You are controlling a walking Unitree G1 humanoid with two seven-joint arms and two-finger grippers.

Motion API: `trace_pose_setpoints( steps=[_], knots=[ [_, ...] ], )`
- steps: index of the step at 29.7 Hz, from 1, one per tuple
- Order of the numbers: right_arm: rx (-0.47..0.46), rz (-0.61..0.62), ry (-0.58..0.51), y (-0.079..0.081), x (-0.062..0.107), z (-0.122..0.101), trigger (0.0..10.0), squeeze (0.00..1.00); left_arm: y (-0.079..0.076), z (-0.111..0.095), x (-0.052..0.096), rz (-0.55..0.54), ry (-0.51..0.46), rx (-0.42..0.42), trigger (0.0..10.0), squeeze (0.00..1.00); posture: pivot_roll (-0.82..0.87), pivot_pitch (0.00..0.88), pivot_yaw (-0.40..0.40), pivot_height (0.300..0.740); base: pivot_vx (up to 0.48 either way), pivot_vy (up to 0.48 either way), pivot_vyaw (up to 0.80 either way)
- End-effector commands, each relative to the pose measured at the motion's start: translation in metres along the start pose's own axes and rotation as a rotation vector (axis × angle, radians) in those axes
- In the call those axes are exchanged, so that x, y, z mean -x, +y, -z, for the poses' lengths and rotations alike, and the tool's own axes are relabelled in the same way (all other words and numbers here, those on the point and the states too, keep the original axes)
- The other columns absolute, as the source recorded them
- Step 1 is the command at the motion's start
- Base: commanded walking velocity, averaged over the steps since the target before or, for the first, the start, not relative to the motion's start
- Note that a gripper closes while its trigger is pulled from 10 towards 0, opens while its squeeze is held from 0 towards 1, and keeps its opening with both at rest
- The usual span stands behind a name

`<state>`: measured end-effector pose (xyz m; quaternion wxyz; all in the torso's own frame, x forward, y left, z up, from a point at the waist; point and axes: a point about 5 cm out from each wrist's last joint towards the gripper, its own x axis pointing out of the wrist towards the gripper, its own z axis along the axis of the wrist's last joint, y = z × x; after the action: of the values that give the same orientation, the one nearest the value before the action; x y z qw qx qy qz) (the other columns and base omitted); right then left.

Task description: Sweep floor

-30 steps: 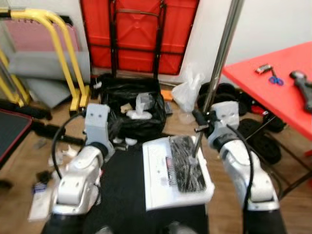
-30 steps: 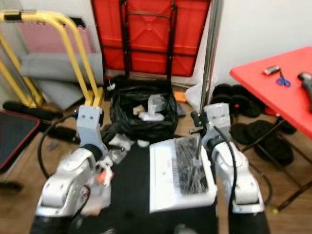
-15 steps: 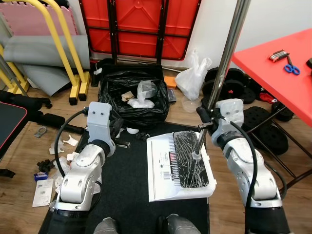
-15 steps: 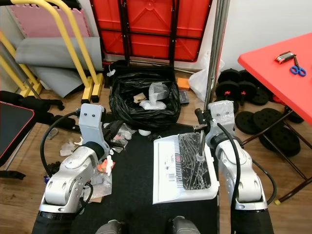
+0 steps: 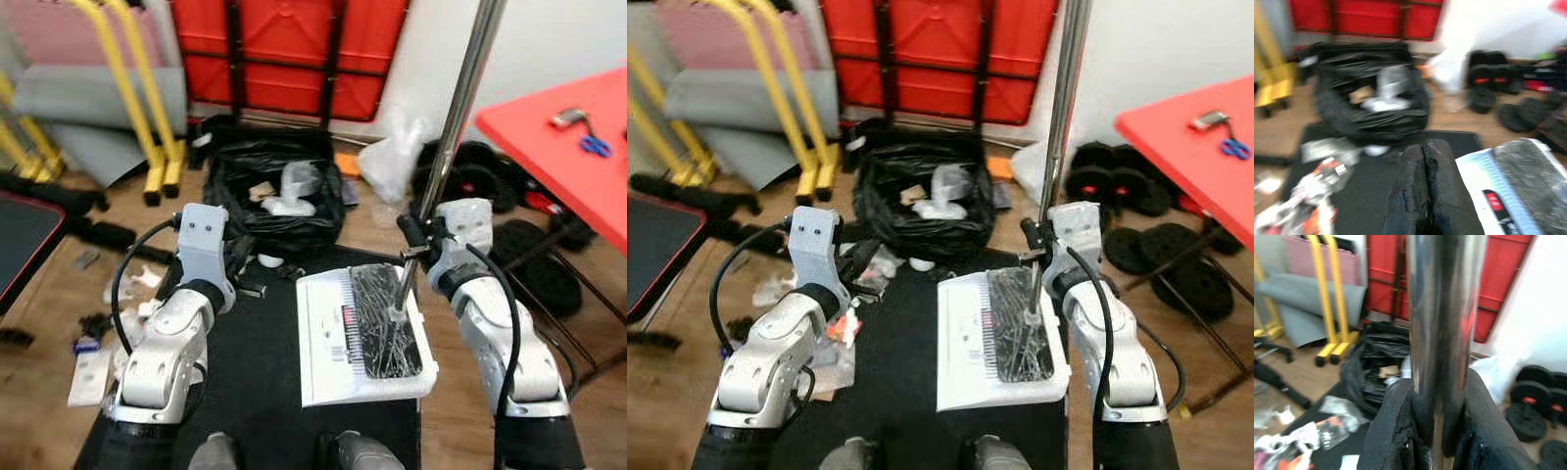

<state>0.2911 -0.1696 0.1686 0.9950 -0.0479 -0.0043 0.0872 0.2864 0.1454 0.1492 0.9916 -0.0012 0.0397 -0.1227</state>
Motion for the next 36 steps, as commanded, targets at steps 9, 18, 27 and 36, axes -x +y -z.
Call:
trace_pose_setpoints(
  steps=[9, 18, 27, 36],
  knots=[
    [0.036, -0.019, -0.068, 0.0015, 0.0015, -0.0119, 10.0, 0.00, -0.0084, 0.0010, -0.0003, 0.068, -0.006, -0.001, 10.0, 0.00, -0.14, 0.122, -0.113, 0.740, 0.254, 0.000, 0.27],
    [0.014, 0.008, -0.053, -0.0019, 0.0019, -0.0089, 10.0, 0.00, -0.0084, 0.0006, -0.0007, 0.069, -0.007, -0.001, 10.0, 0.00, -0.14, 0.126, -0.110, 0.740, 0.256, 0.000, 0.27],
    [0.010, 0.008, -0.051, -0.0022, 0.0018, -0.0087, 10.0, 0.00, -0.0077, 0.0002, -0.0014, 0.064, -0.009, -0.002, 10.0, 0.00, -0.14, 0.128, -0.108, 0.740, 0.255, 0.000, 0.00],
    [0.005, 0.027, -0.045, -0.0033, 0.0016, -0.0077, 10.0, 0.00, -0.0038, 0.0003, -0.0034, 0.023, -0.005, 0.011, 10.0, 0.00, -0.14, 0.134, -0.108, 0.740, 0.000, 0.000, 0.00]
  ],
)
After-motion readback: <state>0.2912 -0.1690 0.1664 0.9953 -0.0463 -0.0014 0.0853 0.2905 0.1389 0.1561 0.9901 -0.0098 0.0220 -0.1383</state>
